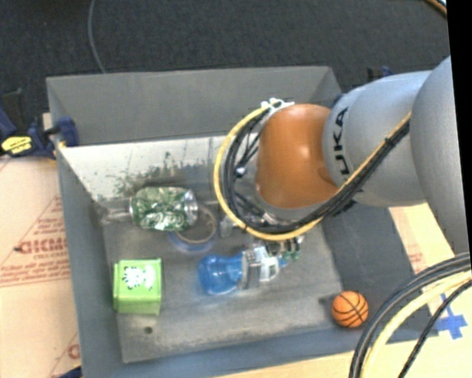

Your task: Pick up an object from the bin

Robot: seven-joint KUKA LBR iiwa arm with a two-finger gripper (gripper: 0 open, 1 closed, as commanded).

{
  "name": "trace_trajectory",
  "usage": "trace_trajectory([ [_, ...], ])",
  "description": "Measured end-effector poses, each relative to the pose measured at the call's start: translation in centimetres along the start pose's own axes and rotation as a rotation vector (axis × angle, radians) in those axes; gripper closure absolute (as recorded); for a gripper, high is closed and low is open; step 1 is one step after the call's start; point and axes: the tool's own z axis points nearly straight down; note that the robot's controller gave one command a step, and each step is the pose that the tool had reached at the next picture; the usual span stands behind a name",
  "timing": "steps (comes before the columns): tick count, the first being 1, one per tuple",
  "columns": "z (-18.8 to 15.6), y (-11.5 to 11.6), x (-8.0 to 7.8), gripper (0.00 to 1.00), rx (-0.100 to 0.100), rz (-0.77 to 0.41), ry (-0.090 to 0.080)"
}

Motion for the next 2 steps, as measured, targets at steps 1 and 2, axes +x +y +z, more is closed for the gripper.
trace_trajectory([
  [1,3.05,1.58,-3.82,1.0,0.0,-0.078,-0.002],
  [2,3.05,1.58,-3.82,1.0,0.0,-0.078,-0.002],
])
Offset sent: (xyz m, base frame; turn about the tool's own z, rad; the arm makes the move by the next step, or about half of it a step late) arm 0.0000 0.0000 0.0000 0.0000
